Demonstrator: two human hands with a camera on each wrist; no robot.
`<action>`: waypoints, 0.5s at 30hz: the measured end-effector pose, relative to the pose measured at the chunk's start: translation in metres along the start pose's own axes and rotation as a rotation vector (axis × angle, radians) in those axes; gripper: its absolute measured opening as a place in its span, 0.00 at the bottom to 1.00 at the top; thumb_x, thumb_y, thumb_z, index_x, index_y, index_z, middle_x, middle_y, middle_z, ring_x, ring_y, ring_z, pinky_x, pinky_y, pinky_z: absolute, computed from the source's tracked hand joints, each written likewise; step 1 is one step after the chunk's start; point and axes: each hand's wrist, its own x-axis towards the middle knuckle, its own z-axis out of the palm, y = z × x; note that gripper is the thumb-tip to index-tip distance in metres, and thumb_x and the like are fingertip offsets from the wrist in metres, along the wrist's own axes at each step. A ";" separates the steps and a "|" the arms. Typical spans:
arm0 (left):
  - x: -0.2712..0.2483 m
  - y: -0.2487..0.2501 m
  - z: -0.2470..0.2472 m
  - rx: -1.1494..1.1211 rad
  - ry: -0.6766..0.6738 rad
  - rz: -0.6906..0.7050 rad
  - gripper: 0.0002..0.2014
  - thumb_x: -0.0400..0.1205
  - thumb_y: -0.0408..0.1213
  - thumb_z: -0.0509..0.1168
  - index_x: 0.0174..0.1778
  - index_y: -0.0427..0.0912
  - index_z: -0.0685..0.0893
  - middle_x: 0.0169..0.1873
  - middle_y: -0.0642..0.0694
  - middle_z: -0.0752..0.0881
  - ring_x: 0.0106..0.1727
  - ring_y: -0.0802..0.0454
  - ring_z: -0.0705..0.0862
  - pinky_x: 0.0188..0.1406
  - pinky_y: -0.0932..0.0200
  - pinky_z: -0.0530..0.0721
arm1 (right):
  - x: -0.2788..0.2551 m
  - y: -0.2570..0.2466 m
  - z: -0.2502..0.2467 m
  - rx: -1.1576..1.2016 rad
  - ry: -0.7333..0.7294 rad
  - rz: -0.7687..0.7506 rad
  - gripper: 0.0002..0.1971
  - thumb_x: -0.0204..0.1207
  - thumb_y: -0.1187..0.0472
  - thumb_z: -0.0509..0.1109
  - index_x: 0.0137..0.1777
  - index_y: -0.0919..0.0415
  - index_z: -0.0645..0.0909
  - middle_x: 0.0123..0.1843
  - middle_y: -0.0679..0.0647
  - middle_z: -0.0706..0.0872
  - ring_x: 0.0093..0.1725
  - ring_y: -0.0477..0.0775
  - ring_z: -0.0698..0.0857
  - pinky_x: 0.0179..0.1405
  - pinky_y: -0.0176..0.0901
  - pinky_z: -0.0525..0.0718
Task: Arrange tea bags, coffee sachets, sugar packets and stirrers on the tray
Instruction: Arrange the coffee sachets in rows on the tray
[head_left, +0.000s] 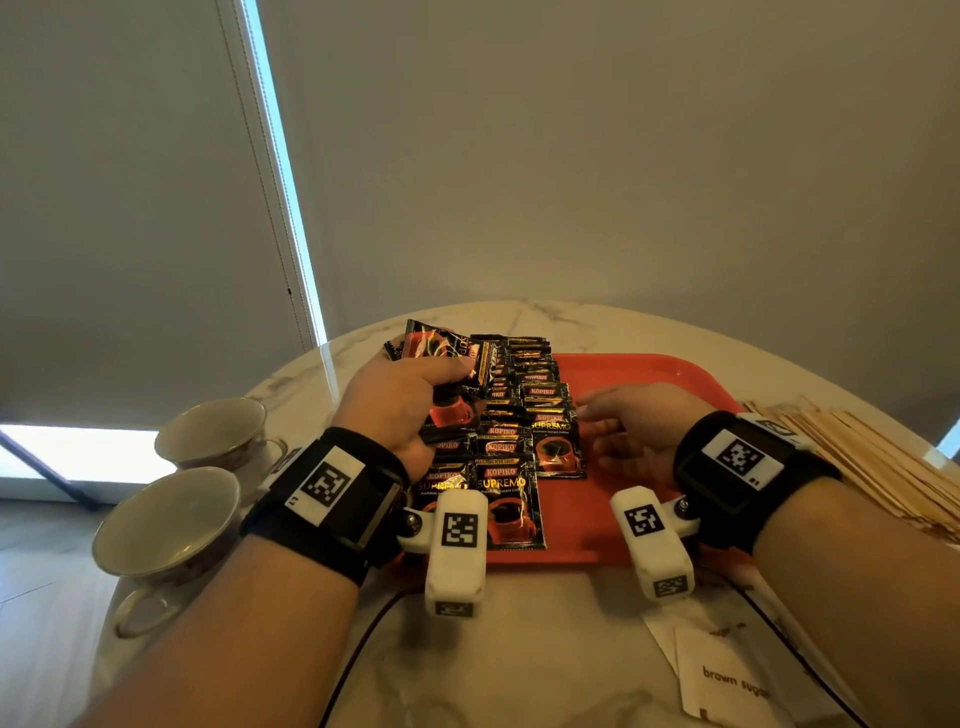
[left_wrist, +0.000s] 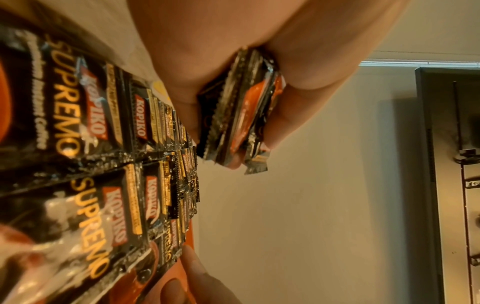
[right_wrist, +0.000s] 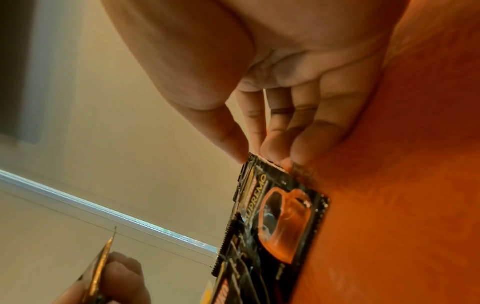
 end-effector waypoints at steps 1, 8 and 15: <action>0.000 0.000 0.000 0.003 0.001 0.004 0.20 0.80 0.27 0.76 0.66 0.34 0.81 0.56 0.31 0.93 0.51 0.31 0.94 0.47 0.34 0.93 | 0.001 0.000 -0.001 0.010 0.004 0.002 0.10 0.80 0.65 0.73 0.60 0.59 0.87 0.34 0.54 0.86 0.30 0.51 0.81 0.33 0.45 0.83; 0.002 -0.003 0.000 0.015 0.002 0.018 0.21 0.79 0.28 0.76 0.68 0.35 0.81 0.57 0.31 0.92 0.53 0.31 0.94 0.47 0.36 0.92 | 0.009 -0.005 0.000 -0.105 0.033 -0.003 0.15 0.80 0.70 0.68 0.62 0.55 0.88 0.32 0.51 0.74 0.20 0.45 0.68 0.17 0.36 0.66; 0.001 -0.005 0.002 0.006 -0.015 0.025 0.20 0.80 0.26 0.75 0.67 0.35 0.80 0.56 0.29 0.92 0.52 0.29 0.94 0.55 0.28 0.91 | 0.008 -0.005 -0.005 -0.019 -0.005 0.003 0.16 0.81 0.69 0.66 0.64 0.56 0.86 0.27 0.49 0.70 0.19 0.44 0.64 0.16 0.35 0.61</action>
